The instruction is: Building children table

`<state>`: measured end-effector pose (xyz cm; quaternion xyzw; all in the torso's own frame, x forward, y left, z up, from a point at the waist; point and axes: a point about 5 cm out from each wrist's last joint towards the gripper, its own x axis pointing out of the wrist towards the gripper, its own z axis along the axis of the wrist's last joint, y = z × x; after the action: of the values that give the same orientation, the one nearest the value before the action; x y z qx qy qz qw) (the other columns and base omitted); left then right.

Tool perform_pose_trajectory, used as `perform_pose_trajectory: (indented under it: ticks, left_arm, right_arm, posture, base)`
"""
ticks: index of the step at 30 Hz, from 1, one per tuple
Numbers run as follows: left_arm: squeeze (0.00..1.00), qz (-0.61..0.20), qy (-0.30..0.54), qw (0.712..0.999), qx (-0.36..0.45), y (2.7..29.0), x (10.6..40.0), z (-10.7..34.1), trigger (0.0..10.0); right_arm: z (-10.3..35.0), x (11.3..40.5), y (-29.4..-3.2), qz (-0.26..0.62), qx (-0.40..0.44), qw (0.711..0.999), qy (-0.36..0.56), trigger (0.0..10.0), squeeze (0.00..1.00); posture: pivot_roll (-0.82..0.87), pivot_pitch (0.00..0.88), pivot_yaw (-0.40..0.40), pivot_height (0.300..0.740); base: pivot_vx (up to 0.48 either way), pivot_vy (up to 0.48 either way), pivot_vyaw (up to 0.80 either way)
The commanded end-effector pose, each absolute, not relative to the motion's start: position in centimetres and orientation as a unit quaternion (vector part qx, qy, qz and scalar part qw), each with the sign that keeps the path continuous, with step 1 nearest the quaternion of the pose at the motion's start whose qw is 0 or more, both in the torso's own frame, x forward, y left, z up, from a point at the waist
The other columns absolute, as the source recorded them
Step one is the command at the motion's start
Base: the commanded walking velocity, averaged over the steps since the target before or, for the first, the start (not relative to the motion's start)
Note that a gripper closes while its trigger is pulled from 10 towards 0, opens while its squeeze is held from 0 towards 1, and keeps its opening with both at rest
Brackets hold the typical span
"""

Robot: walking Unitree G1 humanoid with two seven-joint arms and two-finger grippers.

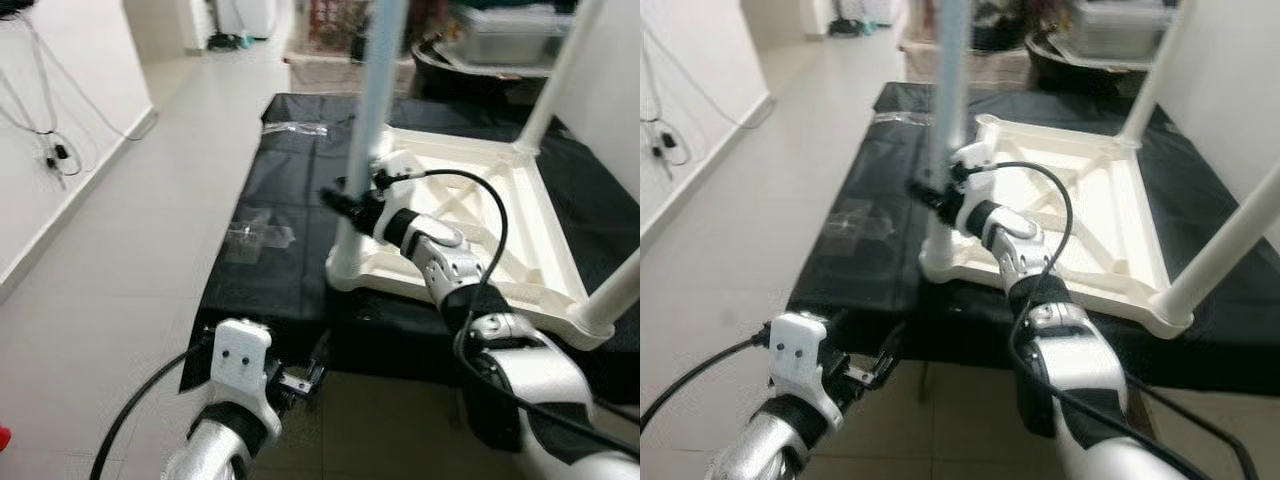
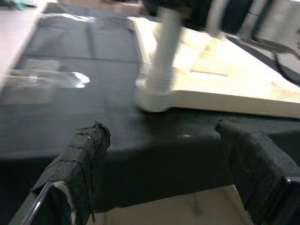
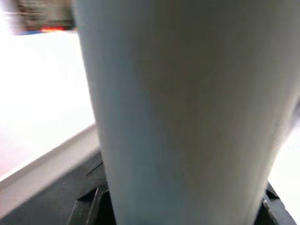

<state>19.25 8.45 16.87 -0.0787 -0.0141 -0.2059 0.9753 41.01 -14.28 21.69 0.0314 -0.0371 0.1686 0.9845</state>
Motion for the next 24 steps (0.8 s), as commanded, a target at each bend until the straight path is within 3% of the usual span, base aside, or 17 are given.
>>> perform_pose_trajectory:
  ticks: [1,2,7,8,9,11,12,16,17,20,21,22,23,24]
  left_arm:
    - [0.00,-0.206,-0.010,0.976,-0.075,8.5,19.4,16.5,10.0]
    - [0.00,-0.206,-0.010,0.976,-0.070,8.5,19.8,16.3,10.0]
    - [0.00,-0.206,-0.011,0.976,-0.065,8.6,20.2,16.1,10.0]
    - [0.00,-0.206,-0.010,0.977,-0.062,8.5,20.4,15.9,10.0]
    - [0.00,-0.206,-0.010,0.977,-0.062,8.5,20.4,15.9,10.0]
    - [0.00,-0.209,-0.007,0.976,-0.059,8.4,20.5,15.7,10.0]
    - [0.00,-0.211,-0.005,0.976,-0.060,8.3,20.4,15.5,10.0]
    - [0.00,-0.213,-0.002,0.975,-0.061,8.3,20.4,15.3,10.0]
    - [0.00,-0.212,0.002,0.975,-0.063,8.3,20.7,14.9,10.0]
    - [0.00,-0.211,0.005,0.975,-0.066,8.4,20.9,14.7,10.0]
    - [0.00,-0.210,0.008,0.975,-0.069,8.4,21.0,14.5,10.0]
    - [0.00,-0.210,0.008,0.975,-0.069,8.4,21.0,14.5,10.0]
    - [0.00,-0.209,0.009,0.975,-0.071,8.4,21.1,14.3,10.0]
    - [0.00,-0.208,0.012,0.975,-0.074,8.4,21.2,14.0,10.0]
  right_arm:
    - [19.7,40.7,-17.4,0.053,0.053,0.997,0.000,0.0,0.00]
    - [18.7,40.0,-18.1,-0.053,0.058,0.997,-0.001,0.0,0.00]
    - [17.3,38.3,-18.0,-0.183,0.079,0.980,0.000,0.0,0.00]
    - [16.6,37.7,-16.3,-0.214,0.104,0.971,0.010,0.0,0.00]
    - [16.6,37.7,-16.3,-0.214,0.104,0.971,0.010,0.0,0.00]
    - [16.1,37.4,-12.3,-0.209,0.140,0.967,0.026,0.0,0.00]
    - [16.5,37.7,-11.2,-0.171,0.136,0.976,0.020,1.3,0.00]
    - [17.0,37.9,-9.9,-0.137,0.126,0.982,0.015,1.3,0.00]
    - [17.1,37.9,-9.8,-0.099,0.124,0.987,-0.002,10.0,1.00]
    - [17.2,37.7,-10.0,-0.080,0.120,0.989,-0.014,10.0,1.00]
    - [17.3,37.7,-10.6,-0.066,0.118,0.990,-0.027,10.0,0.19]
    - [17.3,37.7,-10.6,-0.066,0.118,0.990,-0.027,10.0,0.19]
    - [17.4,37.7,-10.9,-0.052,0.125,0.990,-0.034,10.0,0.00]
    - [17.9,37.9,-11.6,0.030,0.130,0.989,-0.061,10.0,0.00]
  posture:
    - [0.17,0.089,-0.054,0.740]
    - [0.16,0.066,-0.049,0.740]
    - [0.17,0.053,-0.050,0.740]
    - [0.17,0.037,-0.051,0.740]
    - [0.17,0.037,-0.051,0.740]
    - [0.18,0.028,-0.054,0.740]
    - [0.18,0.024,-0.052,0.740]
    - [0.18,0.024,-0.052,0.740]
    - [0.17,0.012,-0.054,0.740]
    - [0.17,0.006,-0.056,0.740]
    - [0.16,0.000,-0.055,0.740]
    - [0.16,0.000,-0.055,0.740]
    - [0.16,0.000,-0.053,0.740]
    - [0.16,0.000,-0.054,0.740]
  base:
    - [0.000,0.000,0.00]
    - [0.000,0.000,0.00]
    - [0.000,0.000,0.00]
    - [0.000,0.000,0.00]
    - [0.000,0.000,0.00]
    - [0.000,0.000,0.00]
    - [0.000,0.000,0.00]
    - [0.000,0.000,0.00]
    - [0.000,0.000,0.00]
    - [0.000,0.000,0.00]
    - [0.000,0.000,0.00]
    - [0.000,0.000,0.00]
    - [0.000,0.000,0.00]
    - [0.000,0.000,0.00]
